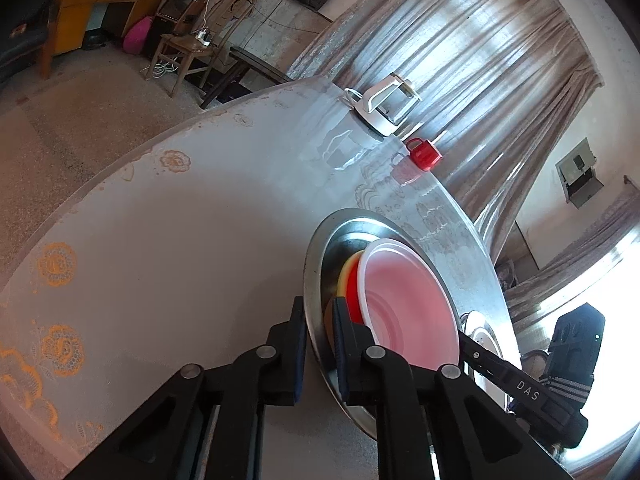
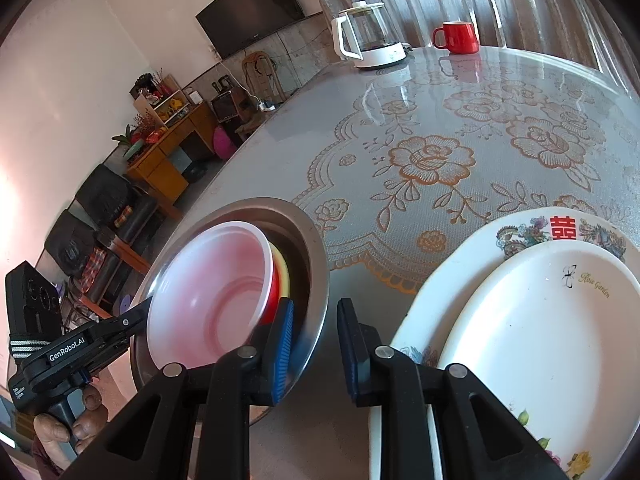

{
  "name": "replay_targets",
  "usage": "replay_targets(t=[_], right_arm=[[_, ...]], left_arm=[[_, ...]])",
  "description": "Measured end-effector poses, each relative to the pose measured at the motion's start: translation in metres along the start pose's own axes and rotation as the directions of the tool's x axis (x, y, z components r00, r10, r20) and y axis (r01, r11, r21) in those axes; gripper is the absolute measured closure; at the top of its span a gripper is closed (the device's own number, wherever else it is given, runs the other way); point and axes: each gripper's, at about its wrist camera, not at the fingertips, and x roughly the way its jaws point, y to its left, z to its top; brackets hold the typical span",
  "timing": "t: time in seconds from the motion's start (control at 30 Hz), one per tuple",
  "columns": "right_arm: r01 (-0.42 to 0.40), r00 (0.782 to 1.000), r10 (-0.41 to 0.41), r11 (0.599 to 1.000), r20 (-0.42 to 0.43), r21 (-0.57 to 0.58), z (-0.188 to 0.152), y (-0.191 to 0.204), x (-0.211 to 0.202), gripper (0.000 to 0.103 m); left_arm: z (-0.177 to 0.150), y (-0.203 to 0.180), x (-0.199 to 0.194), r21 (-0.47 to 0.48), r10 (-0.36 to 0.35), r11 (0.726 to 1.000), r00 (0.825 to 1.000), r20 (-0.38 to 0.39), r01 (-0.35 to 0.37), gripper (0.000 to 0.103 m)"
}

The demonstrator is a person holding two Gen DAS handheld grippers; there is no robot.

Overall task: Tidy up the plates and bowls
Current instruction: 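Grip the steel basin rim with the right tool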

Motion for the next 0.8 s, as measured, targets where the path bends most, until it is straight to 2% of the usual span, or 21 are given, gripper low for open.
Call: replay_targets(t=[0.1, 0.4, 0.5, 0.8], right_arm=[[-0.014, 1.000, 0.014, 1.000, 0.003, -0.008, -0.0014, 0.0020, -0.0016, 0.088], [-0.020, 1.000, 0.020, 1.000, -0.003, -0.015, -0.0015, 0.0029, 0.0006, 0.087], [-0.019, 1.000, 0.019, 1.000, -0.007, -0.015, 0.0001, 0.0031, 0.0039, 0.087], [-0.028, 1.000, 0.028, 0.999, -0.005, -0.023, -0.0087, 0.0055, -0.0016, 0.087]], left_arm=[[-0.0012, -0.0003, -0.0013, 0.011, 0.004, 1.000, 1.000, 0.003, -0.004, 0.091], [0.0003, 0.0031, -0.0025, -0.005, -0.014, 1.000, 1.000, -0.011, 0.014, 0.090], [0.0010, 0.0002, -0.0014, 0.010, 0.006, 1.000, 1.000, -0.002, -0.006, 0.090], [-0.0088, -0.0029, -0.0086, 0.040, -0.004, 0.999, 1.000, 0.003, 0.004, 0.090]])
